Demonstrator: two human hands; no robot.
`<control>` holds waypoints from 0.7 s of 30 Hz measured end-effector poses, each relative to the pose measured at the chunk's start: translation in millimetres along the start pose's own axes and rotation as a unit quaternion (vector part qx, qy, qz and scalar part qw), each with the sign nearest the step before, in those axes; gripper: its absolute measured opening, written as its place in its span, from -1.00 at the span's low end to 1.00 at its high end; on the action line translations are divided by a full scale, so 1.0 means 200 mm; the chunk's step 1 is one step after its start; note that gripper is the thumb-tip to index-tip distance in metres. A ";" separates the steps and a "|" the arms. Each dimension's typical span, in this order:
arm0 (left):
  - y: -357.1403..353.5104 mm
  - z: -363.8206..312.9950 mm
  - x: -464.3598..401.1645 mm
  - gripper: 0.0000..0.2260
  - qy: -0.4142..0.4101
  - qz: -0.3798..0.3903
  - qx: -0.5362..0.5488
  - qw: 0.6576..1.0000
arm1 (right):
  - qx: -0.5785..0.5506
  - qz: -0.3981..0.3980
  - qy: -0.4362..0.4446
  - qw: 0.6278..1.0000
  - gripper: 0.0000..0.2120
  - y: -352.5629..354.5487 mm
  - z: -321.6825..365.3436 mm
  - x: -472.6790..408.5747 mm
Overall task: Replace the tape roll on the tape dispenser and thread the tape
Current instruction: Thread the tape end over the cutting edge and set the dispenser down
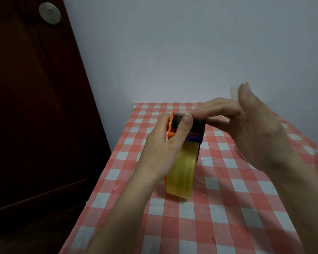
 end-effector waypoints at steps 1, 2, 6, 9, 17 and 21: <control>0.00 0.00 0.00 -0.51 -0.002 0.004 0.005 1.000 | 0.001 0.002 0.002 1.000 -0.42 0.00 -0.01 0.01; 0.00 0.00 0.00 -0.50 -0.003 0.008 0.009 1.000 | -0.004 0.008 0.005 1.000 -0.42 0.00 -0.01 0.01; -0.01 0.01 0.00 -0.38 0.000 0.025 0.011 1.000 | 0.023 -0.004 0.012 1.000 -0.43 -0.01 -0.02 0.03; 0.00 0.03 -0.02 -0.19 0.002 0.040 0.006 0.999 | 0.044 -0.010 0.021 0.999 -0.43 -0.02 -0.03 0.03; 0.04 0.03 -0.04 -0.13 -0.023 0.030 -0.078 0.996 | 0.044 -0.037 0.024 0.998 -0.44 -0.03 -0.04 0.03; 0.10 -0.03 -0.02 -0.46 -0.071 -0.064 -0.028 0.995 | 0.011 -0.048 0.035 0.998 -0.46 -0.01 -0.07 0.03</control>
Point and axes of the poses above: each hand's wrist, its own x-axis away from the middle knuckle, its own y-axis out of the back of the hand, z = x × y, the point moved 3 cm from there along -x, towards the middle knuckle, and after that the axes turned 13 degrees about y, right-handed, at the moved point
